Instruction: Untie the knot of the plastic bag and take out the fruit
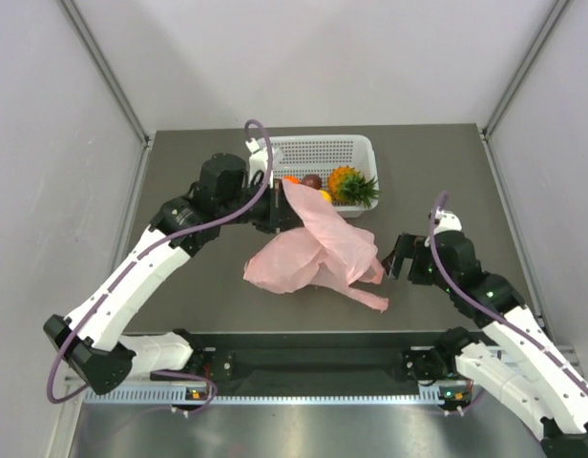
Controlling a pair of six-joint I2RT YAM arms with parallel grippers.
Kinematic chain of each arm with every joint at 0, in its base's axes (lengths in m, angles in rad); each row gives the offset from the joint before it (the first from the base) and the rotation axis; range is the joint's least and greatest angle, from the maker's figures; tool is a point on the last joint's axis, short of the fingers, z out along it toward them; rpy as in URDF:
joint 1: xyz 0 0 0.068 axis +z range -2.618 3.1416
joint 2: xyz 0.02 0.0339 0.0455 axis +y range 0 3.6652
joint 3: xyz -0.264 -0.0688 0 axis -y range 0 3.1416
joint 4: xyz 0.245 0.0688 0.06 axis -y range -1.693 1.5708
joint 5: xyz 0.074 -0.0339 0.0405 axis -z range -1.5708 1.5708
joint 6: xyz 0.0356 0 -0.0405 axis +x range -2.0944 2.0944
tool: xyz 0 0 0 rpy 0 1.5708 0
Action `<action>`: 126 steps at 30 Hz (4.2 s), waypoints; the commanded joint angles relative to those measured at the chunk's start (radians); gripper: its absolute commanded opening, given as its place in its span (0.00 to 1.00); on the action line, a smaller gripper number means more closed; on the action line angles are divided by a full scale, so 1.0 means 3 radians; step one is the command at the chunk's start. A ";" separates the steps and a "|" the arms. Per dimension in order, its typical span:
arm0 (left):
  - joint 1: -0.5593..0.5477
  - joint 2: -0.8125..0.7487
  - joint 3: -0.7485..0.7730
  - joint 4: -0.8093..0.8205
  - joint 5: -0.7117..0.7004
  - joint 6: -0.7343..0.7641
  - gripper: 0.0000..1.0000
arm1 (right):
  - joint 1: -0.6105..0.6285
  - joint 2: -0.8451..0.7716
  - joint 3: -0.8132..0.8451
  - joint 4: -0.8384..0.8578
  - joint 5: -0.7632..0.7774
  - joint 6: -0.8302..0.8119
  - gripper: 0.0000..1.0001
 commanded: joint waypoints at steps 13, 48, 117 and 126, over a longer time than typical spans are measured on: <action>-0.0008 -0.0214 -0.1393 0.0273 -0.0961 0.0175 0.00 | -0.0021 0.0069 -0.0428 0.0599 -0.0393 -0.0059 1.00; 0.0114 0.0179 -0.2452 0.1024 -0.1658 -0.0137 0.00 | 0.1549 0.2528 0.0410 0.2368 -0.0337 -0.1502 0.98; 0.0324 0.0496 -0.2575 0.1500 -0.0523 -0.0009 0.00 | 0.0731 0.2563 0.2547 0.1376 -0.0292 -0.1594 0.00; 0.0258 0.0548 -0.2672 0.1653 0.0054 0.0073 0.00 | 0.0373 0.4261 0.3902 0.1259 -0.0148 -0.1676 0.00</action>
